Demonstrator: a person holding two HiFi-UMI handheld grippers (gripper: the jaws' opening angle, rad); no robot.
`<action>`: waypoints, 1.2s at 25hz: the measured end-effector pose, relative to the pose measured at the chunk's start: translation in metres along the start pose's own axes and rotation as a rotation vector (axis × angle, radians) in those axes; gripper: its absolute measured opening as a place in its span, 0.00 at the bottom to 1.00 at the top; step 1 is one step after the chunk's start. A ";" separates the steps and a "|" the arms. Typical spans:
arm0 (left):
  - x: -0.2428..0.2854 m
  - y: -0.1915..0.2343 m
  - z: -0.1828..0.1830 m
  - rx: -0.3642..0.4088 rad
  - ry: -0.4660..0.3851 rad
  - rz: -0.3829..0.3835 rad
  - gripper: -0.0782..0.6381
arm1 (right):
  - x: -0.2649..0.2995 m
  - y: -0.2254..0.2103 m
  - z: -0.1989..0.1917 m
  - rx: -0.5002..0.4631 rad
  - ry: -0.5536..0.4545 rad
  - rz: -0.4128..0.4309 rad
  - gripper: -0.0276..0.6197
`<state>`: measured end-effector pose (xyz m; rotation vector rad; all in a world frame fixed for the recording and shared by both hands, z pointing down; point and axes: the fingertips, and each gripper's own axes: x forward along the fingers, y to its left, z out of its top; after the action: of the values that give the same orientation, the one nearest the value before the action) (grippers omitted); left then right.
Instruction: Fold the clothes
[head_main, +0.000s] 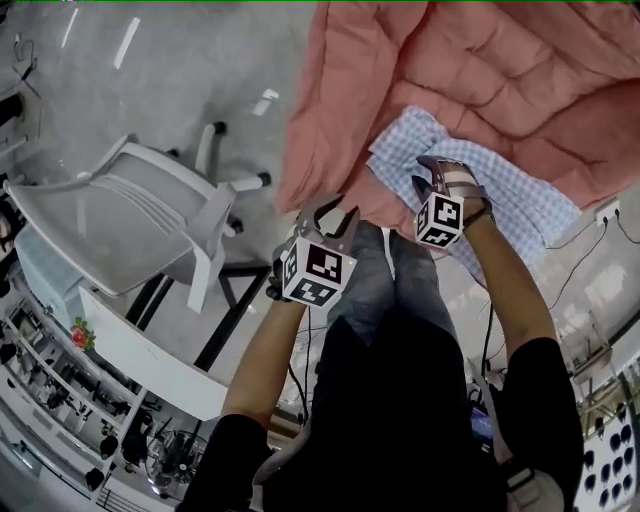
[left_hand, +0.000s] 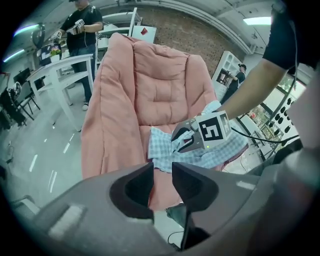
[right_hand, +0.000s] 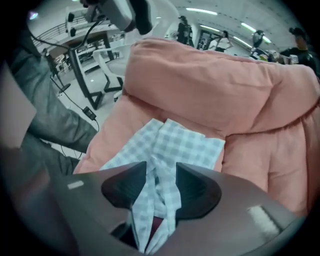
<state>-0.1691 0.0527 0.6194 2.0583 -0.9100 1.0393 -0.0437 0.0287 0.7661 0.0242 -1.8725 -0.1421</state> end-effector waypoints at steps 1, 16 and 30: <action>-0.002 0.000 -0.005 -0.009 0.007 0.005 0.28 | 0.006 0.003 -0.001 -0.042 0.013 0.011 0.32; 0.002 0.008 -0.017 -0.049 0.034 0.043 0.28 | 0.027 0.002 -0.006 -0.095 0.055 -0.006 0.07; 0.044 -0.029 0.019 0.072 0.003 -0.031 0.28 | -0.132 -0.030 0.009 0.280 -0.193 -0.061 0.06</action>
<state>-0.1185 0.0405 0.6409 2.1226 -0.8479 1.0723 -0.0143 0.0116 0.6351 0.2689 -2.0727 0.0799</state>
